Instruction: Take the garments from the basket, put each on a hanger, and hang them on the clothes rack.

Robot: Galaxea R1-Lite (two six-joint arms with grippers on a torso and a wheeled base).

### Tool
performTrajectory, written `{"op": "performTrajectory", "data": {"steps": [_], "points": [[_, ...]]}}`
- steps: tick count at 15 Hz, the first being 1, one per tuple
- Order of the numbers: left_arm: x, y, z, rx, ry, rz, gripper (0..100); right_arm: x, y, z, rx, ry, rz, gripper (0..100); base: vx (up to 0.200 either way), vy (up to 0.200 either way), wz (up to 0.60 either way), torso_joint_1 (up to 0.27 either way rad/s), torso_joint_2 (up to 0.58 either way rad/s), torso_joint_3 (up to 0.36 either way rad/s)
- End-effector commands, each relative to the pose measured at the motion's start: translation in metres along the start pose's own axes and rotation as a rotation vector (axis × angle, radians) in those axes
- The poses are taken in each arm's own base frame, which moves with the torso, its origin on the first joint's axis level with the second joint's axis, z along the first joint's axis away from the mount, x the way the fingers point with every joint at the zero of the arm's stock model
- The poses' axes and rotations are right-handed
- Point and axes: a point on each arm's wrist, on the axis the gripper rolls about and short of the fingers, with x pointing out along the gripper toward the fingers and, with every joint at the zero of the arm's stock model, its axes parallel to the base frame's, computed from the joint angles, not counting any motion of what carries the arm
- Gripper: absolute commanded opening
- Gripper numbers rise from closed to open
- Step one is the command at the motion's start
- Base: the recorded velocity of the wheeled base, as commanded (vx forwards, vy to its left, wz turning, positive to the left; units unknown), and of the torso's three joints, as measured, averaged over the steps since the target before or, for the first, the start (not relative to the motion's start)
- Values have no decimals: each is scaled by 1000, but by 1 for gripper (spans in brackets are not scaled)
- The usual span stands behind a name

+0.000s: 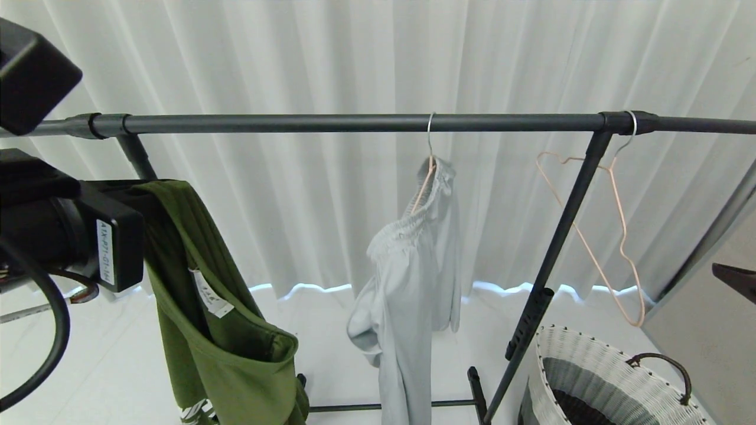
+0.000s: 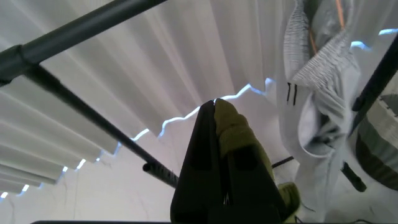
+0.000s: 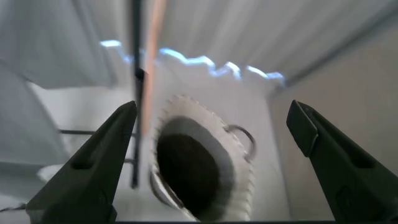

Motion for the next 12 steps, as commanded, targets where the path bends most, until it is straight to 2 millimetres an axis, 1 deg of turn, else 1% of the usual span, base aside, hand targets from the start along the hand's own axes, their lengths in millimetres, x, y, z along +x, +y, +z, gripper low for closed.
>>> {"op": "performTrajectory", "data": {"steps": [1, 2, 3, 5, 6, 7, 8, 12], "points": [[-2, -1, -4, 3, 5, -3, 0, 4, 3, -6, -1, 5, 45, 100, 0, 0, 0, 0, 0, 0], [-5, 0, -5, 1, 0, -3, 0, 7, 6, -10, 2, -19, 112, 100, 0, 0, 0, 0, 0, 0], [-8, 1, -7, 0, -3, -2, 0, 11, 8, -11, 4, -21, 139, 100, 0, 0, 0, 0, 0, 0], [-13, 1, -13, 0, -3, -2, 0, 30, 13, -9, 38, 22, 153, 100, 0, 0, 0, 0, 0, 0], [-13, 1, -13, 0, -3, -2, 0, 30, 13, -9, 38, 22, 153, 100, 0, 0, 0, 0, 0, 0], [-20, 3, -17, -1, -11, -1, 0, 54, 18, -5, 87, 51, 148, 100, 0, 0, 0, 0, 0, 0], [-22, 3, -17, -2, -17, 0, 0, 69, 22, -1, 105, 72, 147, 100, 0, 0, 0, 0, 0, 0], [-26, 4, -18, 1, -26, 1, 0, 116, 27, 7, 149, 151, 123, 100, 0, 0, 0, 0, 0, 0]]}}
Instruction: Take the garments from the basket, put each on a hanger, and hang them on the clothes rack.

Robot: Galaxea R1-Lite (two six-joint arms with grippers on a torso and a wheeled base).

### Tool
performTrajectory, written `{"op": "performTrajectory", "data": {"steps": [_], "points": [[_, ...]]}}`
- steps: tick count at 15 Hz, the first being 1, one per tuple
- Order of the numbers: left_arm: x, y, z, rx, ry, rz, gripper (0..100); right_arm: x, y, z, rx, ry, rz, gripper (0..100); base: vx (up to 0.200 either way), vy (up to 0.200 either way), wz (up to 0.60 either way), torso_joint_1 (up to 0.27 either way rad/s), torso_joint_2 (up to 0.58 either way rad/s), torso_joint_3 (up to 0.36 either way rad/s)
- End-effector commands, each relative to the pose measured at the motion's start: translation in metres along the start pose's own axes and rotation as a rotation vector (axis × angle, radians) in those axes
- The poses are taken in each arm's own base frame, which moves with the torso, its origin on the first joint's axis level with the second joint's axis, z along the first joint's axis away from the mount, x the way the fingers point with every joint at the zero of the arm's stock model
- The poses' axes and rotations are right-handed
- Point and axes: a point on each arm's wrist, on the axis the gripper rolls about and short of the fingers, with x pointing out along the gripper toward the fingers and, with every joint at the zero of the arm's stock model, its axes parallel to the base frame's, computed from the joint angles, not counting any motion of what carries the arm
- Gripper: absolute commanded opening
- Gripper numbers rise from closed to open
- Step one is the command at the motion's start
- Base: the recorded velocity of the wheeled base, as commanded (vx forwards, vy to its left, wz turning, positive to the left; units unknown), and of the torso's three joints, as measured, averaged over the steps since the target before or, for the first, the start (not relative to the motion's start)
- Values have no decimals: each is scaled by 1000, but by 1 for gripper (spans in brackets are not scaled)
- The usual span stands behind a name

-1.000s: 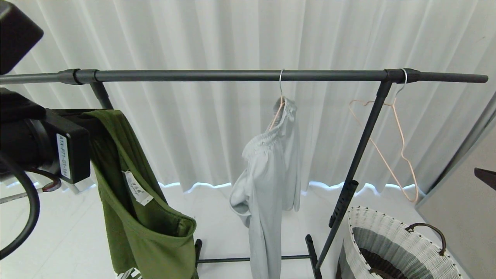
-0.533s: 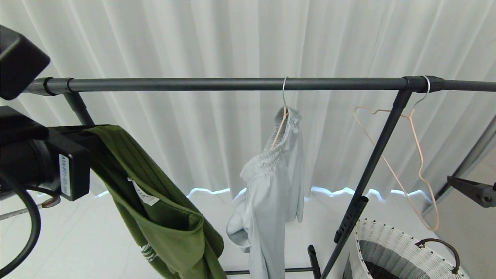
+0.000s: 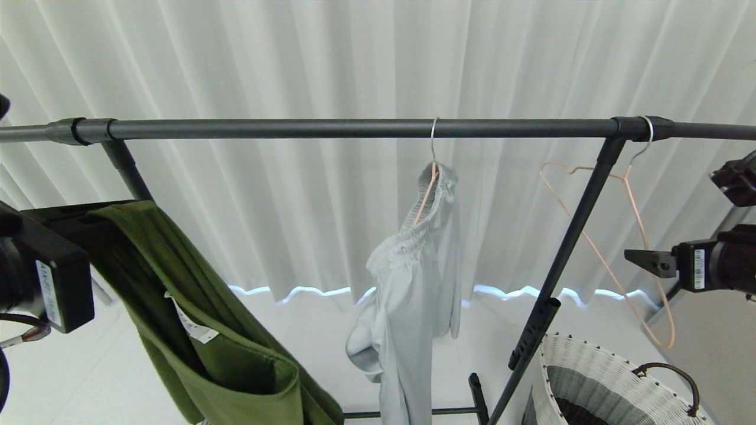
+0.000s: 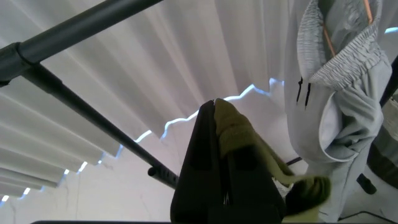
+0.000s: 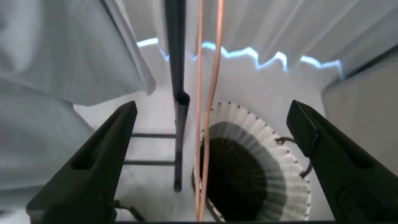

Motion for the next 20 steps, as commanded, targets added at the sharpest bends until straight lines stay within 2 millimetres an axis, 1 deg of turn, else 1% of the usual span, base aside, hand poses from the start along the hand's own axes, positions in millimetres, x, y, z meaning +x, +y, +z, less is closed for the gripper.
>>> {"op": "performTrajectory", "data": {"steps": [1, 4, 6, 8, 20], "points": [[-3, 1, 0, -3, -8, 1, 0, 42, 2, 1, 33, 86, -19, 100, 0, 0, 0, 0, 0, 0], [-3, 1, -1, -2, -7, -1, 0, 68, 2, -6, 79, 149, -94, 100, 0, 0, 0, 0, 0, 0], [-3, 0, -1, -2, -5, -1, 0, 76, 3, -9, 98, 157, -107, 100, 0, 0, 0, 0, 0, 0], [-3, 0, -1, -2, -5, -1, 0, 79, 4, -9, 98, 152, -104, 100, 0, 0, 0, 0, 0, 0], [-3, -2, -1, 3, -9, -17, 0, 78, 4, -8, 101, 147, -99, 100, 0, 0, 0, 0, 0, 0]]}}
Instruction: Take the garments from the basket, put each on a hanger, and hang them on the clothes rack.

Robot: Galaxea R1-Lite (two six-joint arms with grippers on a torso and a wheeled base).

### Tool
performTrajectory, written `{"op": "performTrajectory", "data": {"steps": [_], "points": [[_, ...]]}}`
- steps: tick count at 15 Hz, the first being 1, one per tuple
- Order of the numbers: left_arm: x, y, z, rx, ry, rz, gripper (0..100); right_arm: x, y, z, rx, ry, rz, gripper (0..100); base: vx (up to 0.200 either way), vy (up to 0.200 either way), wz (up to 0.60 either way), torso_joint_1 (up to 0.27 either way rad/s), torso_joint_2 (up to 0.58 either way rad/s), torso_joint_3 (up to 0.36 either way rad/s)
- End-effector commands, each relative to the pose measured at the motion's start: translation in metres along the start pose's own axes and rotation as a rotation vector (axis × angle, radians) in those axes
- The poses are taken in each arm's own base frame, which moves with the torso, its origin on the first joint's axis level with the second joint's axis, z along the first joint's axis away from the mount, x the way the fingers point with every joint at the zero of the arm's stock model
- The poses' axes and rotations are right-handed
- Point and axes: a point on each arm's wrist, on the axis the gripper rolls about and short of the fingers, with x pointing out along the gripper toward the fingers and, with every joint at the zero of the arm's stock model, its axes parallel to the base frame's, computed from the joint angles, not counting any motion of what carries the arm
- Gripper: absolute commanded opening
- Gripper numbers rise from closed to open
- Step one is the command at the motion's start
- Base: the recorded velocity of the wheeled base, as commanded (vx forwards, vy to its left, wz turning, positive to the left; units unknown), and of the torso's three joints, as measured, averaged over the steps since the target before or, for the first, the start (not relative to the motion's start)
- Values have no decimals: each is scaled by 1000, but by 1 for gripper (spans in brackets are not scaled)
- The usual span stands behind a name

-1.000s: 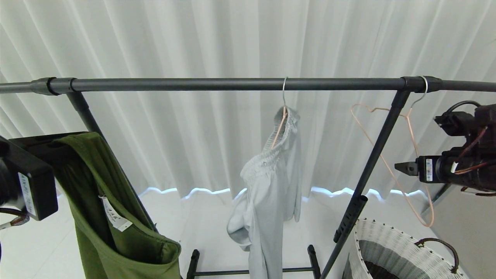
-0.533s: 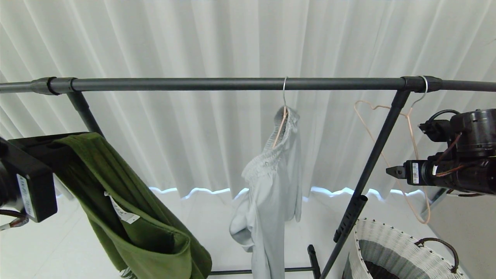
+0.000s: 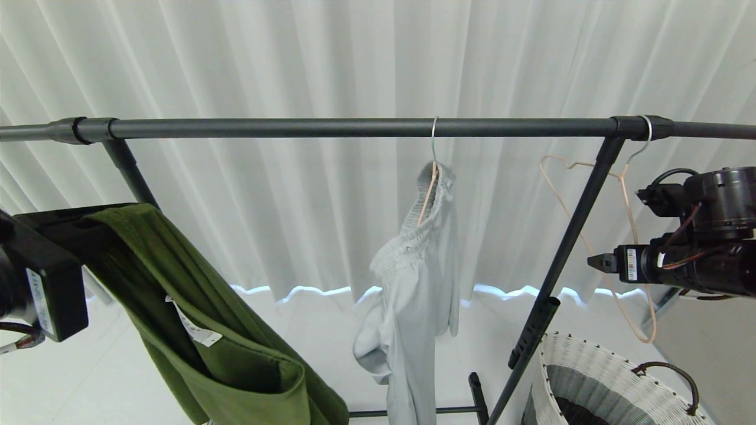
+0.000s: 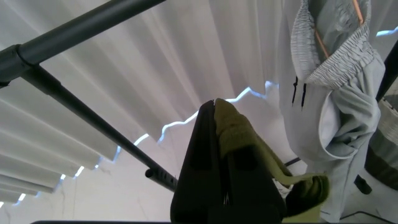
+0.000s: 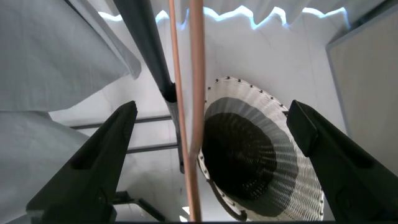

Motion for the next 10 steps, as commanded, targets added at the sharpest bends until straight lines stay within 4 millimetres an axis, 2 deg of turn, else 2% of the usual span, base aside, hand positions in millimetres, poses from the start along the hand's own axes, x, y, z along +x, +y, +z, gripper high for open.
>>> {"op": "performTrajectory", "data": {"steps": [1, 10], "points": [[1, 0, 0, 1, 3, 0, 0, -1, 0, 1, 0, -4, 1, 100, 0, 0, 0, 0, 0, 0], [-2, 0, -2, -1, -2, 1, 0, 0, 0, 8, 7, -24, 3, 100, 0, 0, 0, 0, 0, 0]]}}
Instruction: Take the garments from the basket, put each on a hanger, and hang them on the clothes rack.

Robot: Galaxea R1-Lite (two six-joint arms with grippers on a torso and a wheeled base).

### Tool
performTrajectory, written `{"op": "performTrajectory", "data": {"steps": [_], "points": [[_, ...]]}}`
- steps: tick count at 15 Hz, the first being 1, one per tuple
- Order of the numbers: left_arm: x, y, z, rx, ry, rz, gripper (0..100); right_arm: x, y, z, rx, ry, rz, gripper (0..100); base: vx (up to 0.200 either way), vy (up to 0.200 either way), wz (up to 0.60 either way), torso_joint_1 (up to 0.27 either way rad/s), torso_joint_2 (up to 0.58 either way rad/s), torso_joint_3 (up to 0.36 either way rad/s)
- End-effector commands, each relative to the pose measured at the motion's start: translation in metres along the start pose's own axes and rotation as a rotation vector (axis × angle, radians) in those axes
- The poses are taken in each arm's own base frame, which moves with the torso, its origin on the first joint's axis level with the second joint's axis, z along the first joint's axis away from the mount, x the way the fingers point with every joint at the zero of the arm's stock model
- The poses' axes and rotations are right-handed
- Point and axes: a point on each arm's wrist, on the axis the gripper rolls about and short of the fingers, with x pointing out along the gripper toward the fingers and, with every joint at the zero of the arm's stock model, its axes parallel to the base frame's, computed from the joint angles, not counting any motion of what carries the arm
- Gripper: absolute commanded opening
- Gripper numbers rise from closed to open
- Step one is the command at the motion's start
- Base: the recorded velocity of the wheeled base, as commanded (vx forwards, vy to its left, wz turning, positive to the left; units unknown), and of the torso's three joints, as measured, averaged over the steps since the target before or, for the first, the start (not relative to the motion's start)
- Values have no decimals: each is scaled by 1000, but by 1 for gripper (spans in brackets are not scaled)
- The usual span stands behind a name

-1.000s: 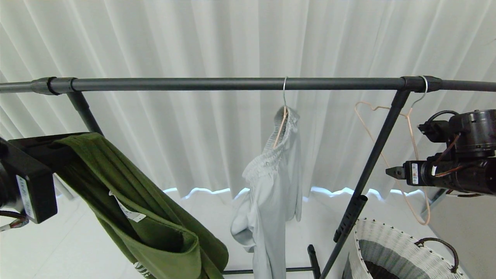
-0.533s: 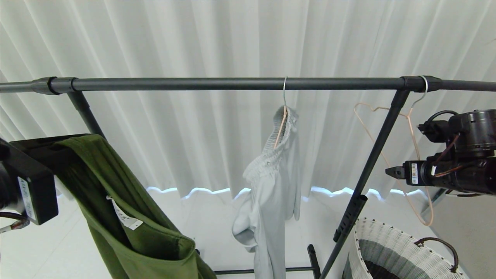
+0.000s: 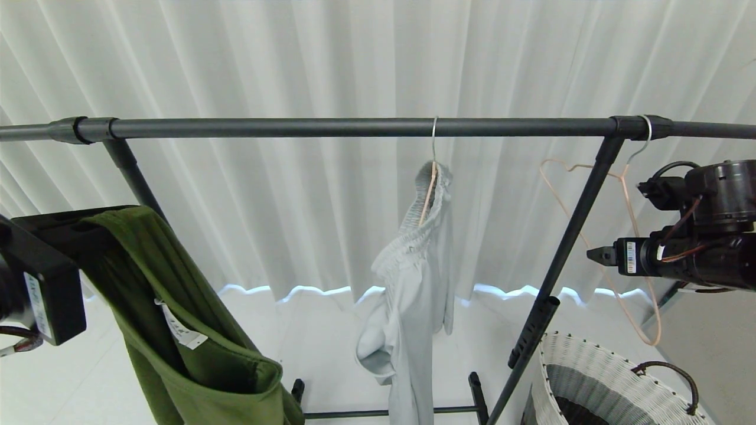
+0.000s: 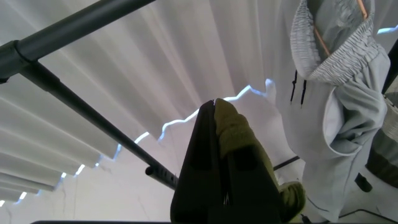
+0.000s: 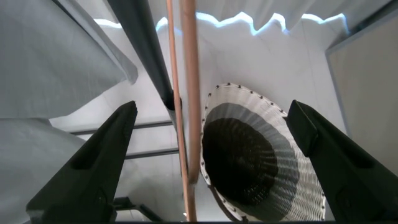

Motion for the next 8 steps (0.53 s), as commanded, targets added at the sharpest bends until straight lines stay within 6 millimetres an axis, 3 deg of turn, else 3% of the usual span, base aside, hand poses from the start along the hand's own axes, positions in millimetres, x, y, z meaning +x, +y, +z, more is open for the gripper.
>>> {"op": "performTrajectory", "data": {"steps": [1, 2, 3, 8], "points": [[-1, 0, -1, -1, -2, 1, 0, 0, 0, 0, 1, -1, -1, 100, 0, 0, 0, 0, 0, 0], [-2, 0, -2, -1, -1, 1, 0, 0, 0, 0, 1, -1, -1, 100, 0, 0, 0, 0, 0, 0], [-1, 0, -2, 0, 0, 0, 0, 0, 0, 0, 1, -1, -1, 0, 0, 0, 0, 0, 0, 0], [-1, 0, -2, 0, 0, 0, 0, -2, -1, 1, 2, -6, -2, 0, 0, 0, 0, 0, 0, 0]]}}
